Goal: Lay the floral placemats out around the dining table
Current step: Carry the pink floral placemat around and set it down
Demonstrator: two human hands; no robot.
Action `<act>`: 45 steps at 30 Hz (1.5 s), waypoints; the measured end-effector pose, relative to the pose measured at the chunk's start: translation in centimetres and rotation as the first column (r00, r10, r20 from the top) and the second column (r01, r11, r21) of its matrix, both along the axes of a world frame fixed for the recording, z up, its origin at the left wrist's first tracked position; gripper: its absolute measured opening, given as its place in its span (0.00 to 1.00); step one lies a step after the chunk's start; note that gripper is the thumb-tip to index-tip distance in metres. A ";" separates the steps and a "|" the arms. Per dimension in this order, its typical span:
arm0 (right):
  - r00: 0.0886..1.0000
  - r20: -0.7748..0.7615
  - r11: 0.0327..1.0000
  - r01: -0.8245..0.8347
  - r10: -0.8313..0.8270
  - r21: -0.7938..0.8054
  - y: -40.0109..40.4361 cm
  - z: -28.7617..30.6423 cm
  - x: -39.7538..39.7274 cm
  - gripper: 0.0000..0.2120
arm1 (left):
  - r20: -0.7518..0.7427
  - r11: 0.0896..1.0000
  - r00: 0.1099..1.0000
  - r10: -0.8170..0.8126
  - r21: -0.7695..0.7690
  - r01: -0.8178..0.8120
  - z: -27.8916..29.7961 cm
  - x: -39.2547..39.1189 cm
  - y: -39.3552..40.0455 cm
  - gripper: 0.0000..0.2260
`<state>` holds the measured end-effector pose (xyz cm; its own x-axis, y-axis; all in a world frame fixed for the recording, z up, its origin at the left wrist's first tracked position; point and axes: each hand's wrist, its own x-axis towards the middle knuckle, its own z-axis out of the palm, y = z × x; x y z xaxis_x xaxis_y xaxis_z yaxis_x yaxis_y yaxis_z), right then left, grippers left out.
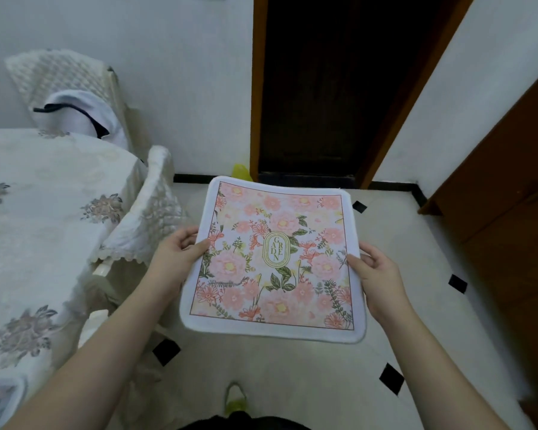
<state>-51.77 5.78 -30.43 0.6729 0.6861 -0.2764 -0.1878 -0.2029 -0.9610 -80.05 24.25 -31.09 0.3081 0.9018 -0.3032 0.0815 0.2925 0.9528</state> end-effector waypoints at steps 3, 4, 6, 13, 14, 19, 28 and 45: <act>0.999 0.016 0.999 -0.040 0.040 -0.009 4.3 0.4 0.5 0.12 | 0.027 0.999 0.998 0.049 -0.017 -0.049 0.2 0.0 3.4 0.09; 0.999 0.013 0.999 -0.047 0.047 -0.008 5.6 0.5 0.6 0.12 | 0.035 0.998 0.998 0.056 -0.021 -0.055 0.3 0.0 4.5 0.09; 0.999 0.006 0.999 -0.052 0.052 -0.007 8.0 0.4 1.1 0.13 | 0.040 0.997 0.997 0.070 -0.026 -0.069 0.3 0.0 6.4 0.11; 0.992 -0.020 0.992 -0.123 0.122 -0.017 15.5 -0.1 3.1 0.13 | 0.012 0.990 0.990 0.141 0.004 -0.141 0.1 0.8 11.3 0.12; 0.990 -0.024 0.990 -0.137 0.136 -0.017 16.7 -0.2 3.7 0.13 | 0.002 0.988 0.988 0.153 0.000 -0.153 -0.1 1.1 12.1 0.12; 0.977 -0.043 0.978 -0.209 0.208 -0.010 23.2 -1.1 6.9 0.12 | -0.027 0.973 0.972 0.232 -0.008 -0.233 -0.5 3.5 16.0 0.10; 0.926 -0.059 0.928 -0.373 0.372 -0.003 34.9 -0.4 12.7 0.12 | -0.074 0.921 0.918 0.388 0.013 -0.389 0.5 8.0 22.3 0.09; 0.861 -0.032 0.859 -0.509 0.508 -0.048 55.9 -1.1 12.1 0.15 | -0.051 0.848 0.847 0.529 0.037 -0.528 0.3 6.8 38.4 0.11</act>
